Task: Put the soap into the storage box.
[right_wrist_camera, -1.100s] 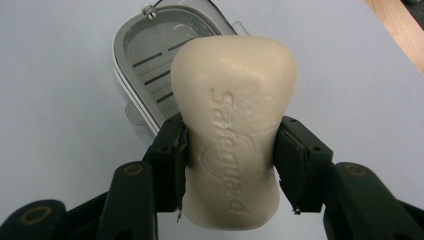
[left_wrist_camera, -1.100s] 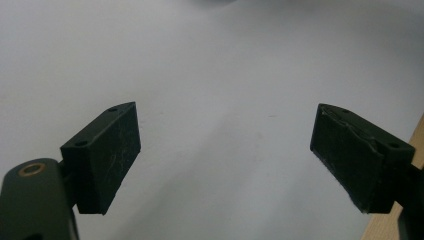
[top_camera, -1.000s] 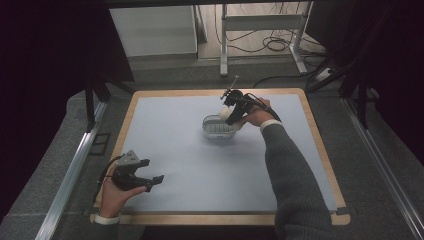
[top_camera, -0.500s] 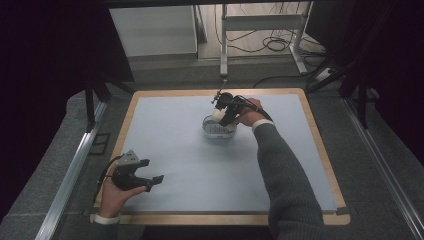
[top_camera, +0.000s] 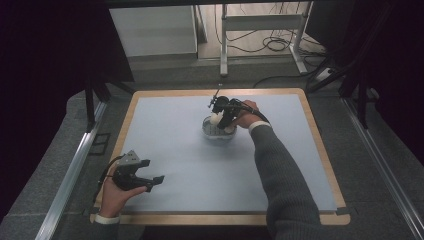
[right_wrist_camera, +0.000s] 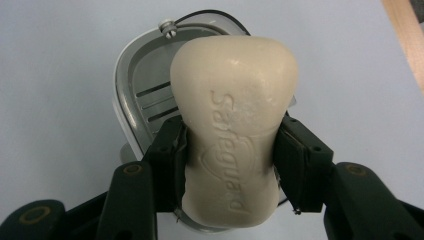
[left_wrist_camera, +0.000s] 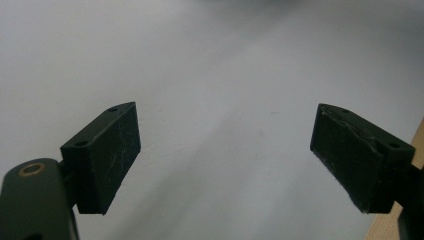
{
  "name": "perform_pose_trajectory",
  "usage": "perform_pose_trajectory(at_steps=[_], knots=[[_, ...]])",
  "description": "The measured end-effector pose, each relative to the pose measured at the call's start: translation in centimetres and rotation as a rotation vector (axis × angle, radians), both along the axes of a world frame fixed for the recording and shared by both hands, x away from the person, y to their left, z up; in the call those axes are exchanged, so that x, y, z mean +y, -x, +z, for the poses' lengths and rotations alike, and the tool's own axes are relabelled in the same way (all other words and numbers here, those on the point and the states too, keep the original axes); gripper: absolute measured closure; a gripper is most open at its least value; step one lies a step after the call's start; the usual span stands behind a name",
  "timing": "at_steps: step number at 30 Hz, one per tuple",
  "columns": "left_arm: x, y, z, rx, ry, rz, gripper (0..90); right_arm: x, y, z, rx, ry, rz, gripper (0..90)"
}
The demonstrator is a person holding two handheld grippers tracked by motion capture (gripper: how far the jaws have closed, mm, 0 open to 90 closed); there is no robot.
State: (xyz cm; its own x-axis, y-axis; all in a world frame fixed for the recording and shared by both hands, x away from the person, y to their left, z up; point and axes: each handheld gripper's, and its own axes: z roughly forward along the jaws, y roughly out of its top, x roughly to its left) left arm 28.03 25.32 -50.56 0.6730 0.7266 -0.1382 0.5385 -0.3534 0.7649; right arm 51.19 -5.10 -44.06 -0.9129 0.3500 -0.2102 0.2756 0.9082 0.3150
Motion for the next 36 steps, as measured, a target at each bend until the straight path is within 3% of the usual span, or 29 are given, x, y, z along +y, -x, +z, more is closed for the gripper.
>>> perform_pose_trajectory(at_steps=[6, 11, 15, 16, 17, 20, 22, 30, 36], knots=[[0.1, 0.0, 0.0, 0.000, 0.001, 0.004, 13.2, 0.2, 0.0, -1.0, 0.019, 0.001, 0.023, 45.9], [0.1, 0.0, 0.0, 0.000, -0.002, 0.001, 13.2, 0.1, 0.3, -0.7, 0.023, -0.036, -0.001, 41.7], [0.0, 0.0, 0.0, -0.001, -0.003, 0.001, 13.2, -0.4, 0.4, -0.1, 0.021, -0.094, -0.042, 36.0], [-0.1, 0.0, 0.0, 0.001, -0.003, 0.000, 13.2, -0.7, 0.4, 0.1, 0.030, -0.131, -0.062, 34.9], [-0.1, 0.0, 0.0, 0.001, -0.003, 0.000, 13.2, -0.7, 0.4, 0.1, 0.030, -0.131, -0.062, 34.9], [-0.2, 0.0, -0.1, 0.002, -0.006, -0.004, 13.2, -1.8, 0.8, 1.1, 0.031, -0.218, -0.101, 33.6], [-0.2, 0.0, -0.1, 0.002, -0.009, -0.003, 13.2, -2.3, 1.2, 1.6, 0.025, -0.248, -0.106, 32.9], [-0.2, 0.0, -0.1, 0.002, -0.019, 0.003, 13.2, -4.8, 2.5, 2.3, -0.013, -0.327, -0.152, 31.9], [-0.1, 0.0, -0.1, 0.001, -0.028, 0.011, 13.2, -7.9, 4.4, 2.0, -0.064, -0.374, -0.243, 32.1]])
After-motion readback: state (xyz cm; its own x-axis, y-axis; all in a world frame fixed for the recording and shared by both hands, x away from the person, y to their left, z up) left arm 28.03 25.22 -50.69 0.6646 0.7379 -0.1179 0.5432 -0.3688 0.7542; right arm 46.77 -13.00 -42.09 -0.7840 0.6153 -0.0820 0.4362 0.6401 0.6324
